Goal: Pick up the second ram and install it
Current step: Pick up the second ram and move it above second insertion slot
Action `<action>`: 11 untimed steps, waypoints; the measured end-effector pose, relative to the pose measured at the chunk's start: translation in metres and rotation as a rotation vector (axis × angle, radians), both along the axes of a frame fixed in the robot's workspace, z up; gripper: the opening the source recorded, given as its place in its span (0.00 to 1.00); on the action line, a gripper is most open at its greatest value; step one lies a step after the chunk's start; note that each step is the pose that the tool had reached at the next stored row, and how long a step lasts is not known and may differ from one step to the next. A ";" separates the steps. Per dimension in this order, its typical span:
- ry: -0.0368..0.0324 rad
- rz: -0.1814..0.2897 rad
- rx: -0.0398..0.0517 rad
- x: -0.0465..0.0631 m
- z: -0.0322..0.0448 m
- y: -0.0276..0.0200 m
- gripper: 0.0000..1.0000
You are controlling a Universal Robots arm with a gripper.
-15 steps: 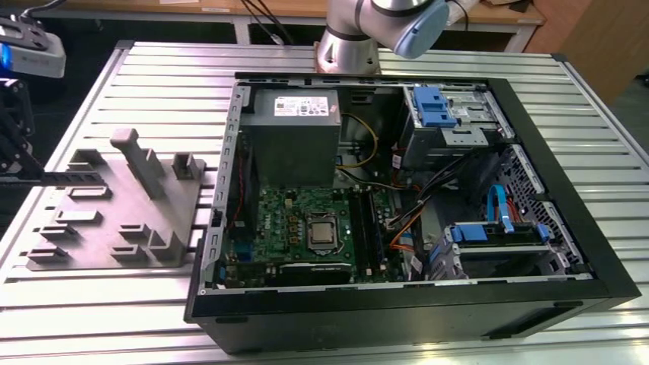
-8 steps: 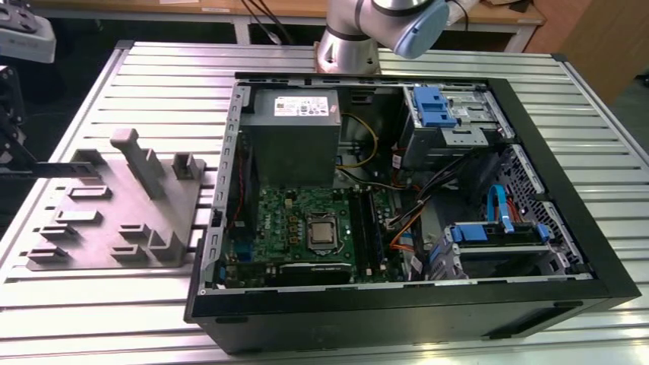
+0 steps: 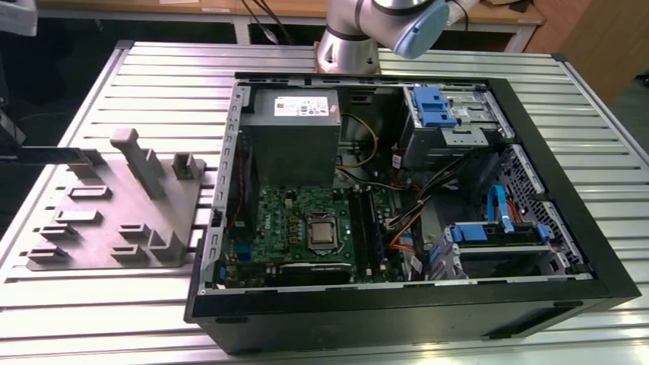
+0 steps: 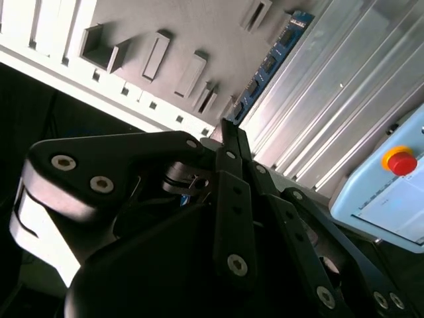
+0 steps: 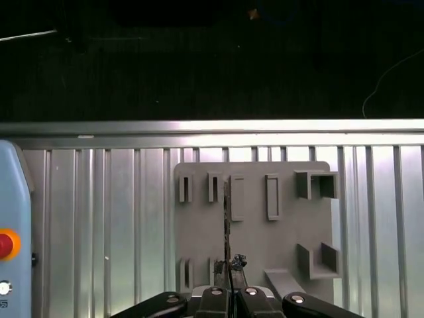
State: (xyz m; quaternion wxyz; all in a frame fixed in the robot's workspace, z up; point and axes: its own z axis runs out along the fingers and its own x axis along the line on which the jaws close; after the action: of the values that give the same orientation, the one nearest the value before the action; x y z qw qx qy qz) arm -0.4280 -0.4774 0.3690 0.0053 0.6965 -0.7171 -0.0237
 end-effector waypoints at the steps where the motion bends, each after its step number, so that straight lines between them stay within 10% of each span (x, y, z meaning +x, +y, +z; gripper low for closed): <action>1: 0.0000 0.000 0.0000 0.000 0.0035 0.0000 0.11; 11: 0.0000 0.000 0.0000 0.000 0.0358 0.0003 0.11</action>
State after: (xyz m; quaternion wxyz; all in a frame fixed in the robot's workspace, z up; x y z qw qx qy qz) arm -0.4280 -0.4771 0.4048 0.0053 0.6965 -0.7171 -0.0238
